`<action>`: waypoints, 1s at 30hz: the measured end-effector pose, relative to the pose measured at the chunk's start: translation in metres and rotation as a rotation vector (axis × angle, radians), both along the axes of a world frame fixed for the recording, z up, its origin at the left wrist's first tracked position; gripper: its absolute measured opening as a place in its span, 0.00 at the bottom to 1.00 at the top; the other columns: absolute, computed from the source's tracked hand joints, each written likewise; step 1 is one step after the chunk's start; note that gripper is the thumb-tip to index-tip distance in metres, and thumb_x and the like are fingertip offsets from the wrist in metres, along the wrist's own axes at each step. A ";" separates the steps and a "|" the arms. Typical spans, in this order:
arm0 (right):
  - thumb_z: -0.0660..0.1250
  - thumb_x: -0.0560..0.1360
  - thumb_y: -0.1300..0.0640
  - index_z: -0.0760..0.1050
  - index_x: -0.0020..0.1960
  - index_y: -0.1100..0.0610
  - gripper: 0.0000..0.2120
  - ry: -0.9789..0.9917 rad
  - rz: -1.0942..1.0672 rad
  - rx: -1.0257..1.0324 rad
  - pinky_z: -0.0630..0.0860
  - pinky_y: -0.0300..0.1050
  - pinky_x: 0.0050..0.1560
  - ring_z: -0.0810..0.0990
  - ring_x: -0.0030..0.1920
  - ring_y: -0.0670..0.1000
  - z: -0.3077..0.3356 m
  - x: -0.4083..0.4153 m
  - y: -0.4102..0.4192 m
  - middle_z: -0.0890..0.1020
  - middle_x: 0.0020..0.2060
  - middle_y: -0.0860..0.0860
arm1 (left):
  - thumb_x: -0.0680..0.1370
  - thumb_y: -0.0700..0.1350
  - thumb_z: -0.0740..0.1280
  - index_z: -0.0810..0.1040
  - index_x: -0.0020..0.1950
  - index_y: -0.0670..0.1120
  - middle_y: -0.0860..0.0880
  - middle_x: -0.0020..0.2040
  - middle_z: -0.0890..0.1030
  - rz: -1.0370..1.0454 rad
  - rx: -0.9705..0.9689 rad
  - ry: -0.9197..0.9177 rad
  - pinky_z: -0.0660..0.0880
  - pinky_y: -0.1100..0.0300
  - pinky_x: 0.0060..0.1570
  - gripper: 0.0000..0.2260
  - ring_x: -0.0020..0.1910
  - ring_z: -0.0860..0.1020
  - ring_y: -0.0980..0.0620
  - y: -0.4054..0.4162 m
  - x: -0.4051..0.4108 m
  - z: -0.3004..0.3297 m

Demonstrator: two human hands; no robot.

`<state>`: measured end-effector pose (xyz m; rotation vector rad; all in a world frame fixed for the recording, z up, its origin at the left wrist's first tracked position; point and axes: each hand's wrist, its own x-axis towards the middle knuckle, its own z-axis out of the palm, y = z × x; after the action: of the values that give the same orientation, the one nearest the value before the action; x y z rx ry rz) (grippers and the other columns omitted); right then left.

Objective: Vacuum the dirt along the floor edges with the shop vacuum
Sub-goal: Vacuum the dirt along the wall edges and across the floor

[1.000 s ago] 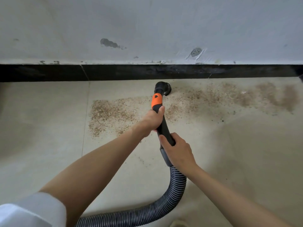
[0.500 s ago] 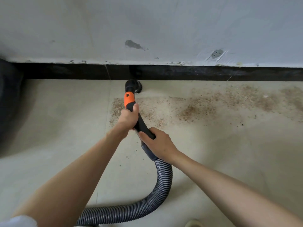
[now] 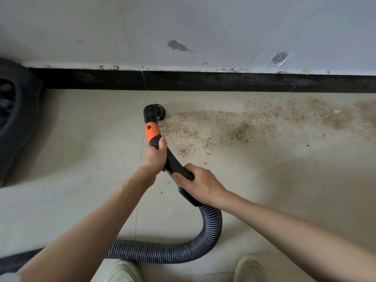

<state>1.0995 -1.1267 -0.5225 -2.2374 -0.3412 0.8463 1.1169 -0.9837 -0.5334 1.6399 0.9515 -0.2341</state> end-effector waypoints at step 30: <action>0.60 0.77 0.41 0.72 0.43 0.53 0.15 -0.068 -0.327 -0.046 0.76 0.51 0.45 0.80 0.40 0.53 -0.008 0.017 -0.087 0.82 0.38 0.51 | 0.81 0.54 0.56 0.67 0.58 0.40 0.42 0.49 0.75 -0.297 -0.116 0.005 0.77 0.50 0.49 0.18 0.48 0.76 0.43 -0.098 0.065 -0.004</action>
<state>1.1165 -1.2137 -0.5309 -2.2853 0.0158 0.6102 1.1823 -1.0813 -0.5378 1.6693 0.6820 -0.4861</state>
